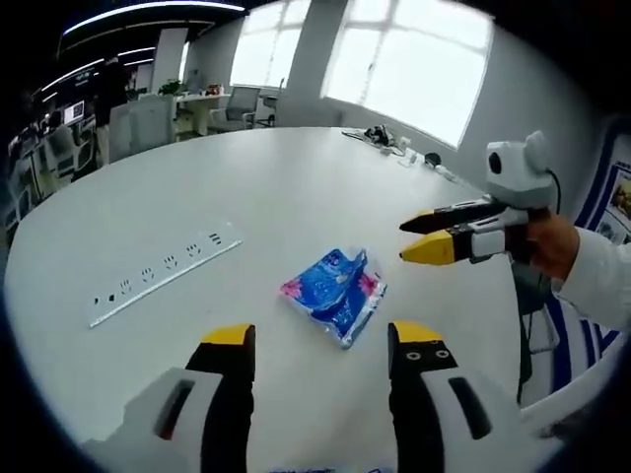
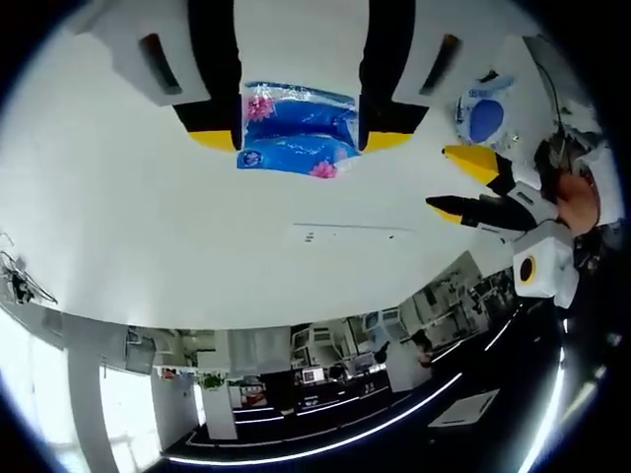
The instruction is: Arrange the tabletop items into an orderly group along one side of the table until the central work area is clear of visible clutter.
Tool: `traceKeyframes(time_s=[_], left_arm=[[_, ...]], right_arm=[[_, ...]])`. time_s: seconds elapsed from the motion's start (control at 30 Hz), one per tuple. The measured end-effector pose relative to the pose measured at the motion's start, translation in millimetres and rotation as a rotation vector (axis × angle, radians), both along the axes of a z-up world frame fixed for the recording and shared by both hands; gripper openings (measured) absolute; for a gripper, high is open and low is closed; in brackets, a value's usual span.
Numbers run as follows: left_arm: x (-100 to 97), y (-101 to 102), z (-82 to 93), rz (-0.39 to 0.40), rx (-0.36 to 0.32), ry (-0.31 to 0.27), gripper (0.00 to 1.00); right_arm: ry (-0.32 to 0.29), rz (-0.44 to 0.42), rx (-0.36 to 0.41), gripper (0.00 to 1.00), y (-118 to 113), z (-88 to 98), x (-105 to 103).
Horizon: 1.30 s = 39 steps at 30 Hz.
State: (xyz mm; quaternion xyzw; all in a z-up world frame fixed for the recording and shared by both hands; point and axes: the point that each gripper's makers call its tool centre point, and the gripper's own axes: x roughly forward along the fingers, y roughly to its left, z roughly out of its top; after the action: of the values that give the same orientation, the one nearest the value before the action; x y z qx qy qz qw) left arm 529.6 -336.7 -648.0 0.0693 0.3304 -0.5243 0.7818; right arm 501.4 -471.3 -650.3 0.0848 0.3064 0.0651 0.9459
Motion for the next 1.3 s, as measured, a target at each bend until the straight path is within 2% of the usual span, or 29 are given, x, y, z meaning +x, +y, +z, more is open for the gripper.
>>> traceKeyframes(time_s=[0.47, 0.73, 1.07, 1.3], left_arm=[[-1.1, 23, 24.2, 0.013, -0.034, -0.034, 0.63], [-2.9, 45, 32.3, 0.025, -0.036, -0.047, 0.66], [-10.2, 75, 45.2, 0.038, -0.047, -0.068, 0.66], [-11.3, 102, 52.1, 0.057, -0.05, -0.073, 0.65]], right_arm=[[-0.029, 0.0, 0.017, 0.52, 21, 22.5, -14], [-0.042, 0.003, 0.022, 0.55, 41, 35.0, -24], [-0.061, 0.036, 0.044, 0.56, 77, 46.8, -34], [-0.047, 0.056, 0.076, 0.56, 102, 43.6, -45]])
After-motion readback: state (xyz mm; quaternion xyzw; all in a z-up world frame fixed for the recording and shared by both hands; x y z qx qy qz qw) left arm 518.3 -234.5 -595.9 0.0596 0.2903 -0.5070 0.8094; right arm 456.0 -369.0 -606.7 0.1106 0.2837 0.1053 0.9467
